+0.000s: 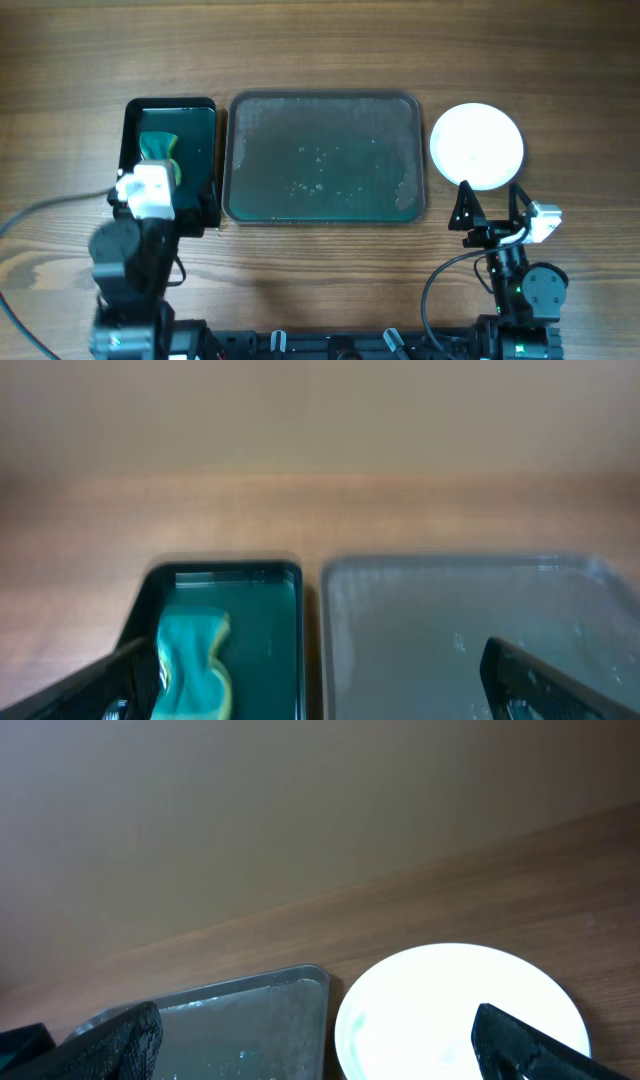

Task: Clean dirty plates on tray and stack at the side

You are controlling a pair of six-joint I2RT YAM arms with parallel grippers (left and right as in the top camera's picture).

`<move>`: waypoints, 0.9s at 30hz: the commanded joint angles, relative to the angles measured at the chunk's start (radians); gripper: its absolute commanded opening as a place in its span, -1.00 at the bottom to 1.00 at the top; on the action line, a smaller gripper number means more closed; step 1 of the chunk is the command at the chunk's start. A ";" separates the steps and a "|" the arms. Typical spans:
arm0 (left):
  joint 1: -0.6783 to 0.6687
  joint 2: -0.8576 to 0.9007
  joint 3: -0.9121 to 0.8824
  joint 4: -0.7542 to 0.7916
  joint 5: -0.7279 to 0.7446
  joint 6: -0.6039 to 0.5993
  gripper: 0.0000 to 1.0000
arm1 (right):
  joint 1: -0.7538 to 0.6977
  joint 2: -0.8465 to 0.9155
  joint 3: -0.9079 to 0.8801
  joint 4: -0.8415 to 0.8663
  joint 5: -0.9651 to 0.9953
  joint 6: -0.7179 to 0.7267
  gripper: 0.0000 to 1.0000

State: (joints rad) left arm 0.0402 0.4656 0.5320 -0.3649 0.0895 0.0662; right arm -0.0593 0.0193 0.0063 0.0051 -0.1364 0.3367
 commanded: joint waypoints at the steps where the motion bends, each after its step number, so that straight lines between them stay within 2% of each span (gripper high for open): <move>1: -0.004 -0.201 -0.238 0.117 -0.021 -0.075 1.00 | 0.006 -0.008 -0.001 0.003 0.011 0.006 0.99; 3: -0.004 -0.319 -0.405 0.224 -0.029 -0.106 1.00 | 0.006 -0.008 -0.001 0.003 0.011 0.006 0.99; 6: -0.006 -0.407 -0.502 0.239 -0.040 -0.124 1.00 | 0.006 -0.008 -0.001 0.003 0.010 0.006 0.99; 9: -0.006 -0.462 -0.505 0.251 -0.050 -0.124 1.00 | 0.006 -0.008 -0.001 0.003 0.011 0.006 1.00; 27: -0.021 -0.462 -0.508 0.254 -0.050 -0.127 1.00 | 0.006 -0.008 -0.001 0.003 0.011 0.006 1.00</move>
State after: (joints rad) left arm 0.0250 0.0139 0.0372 -0.1177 0.0494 -0.0437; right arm -0.0593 0.0193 0.0063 0.0048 -0.1360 0.3367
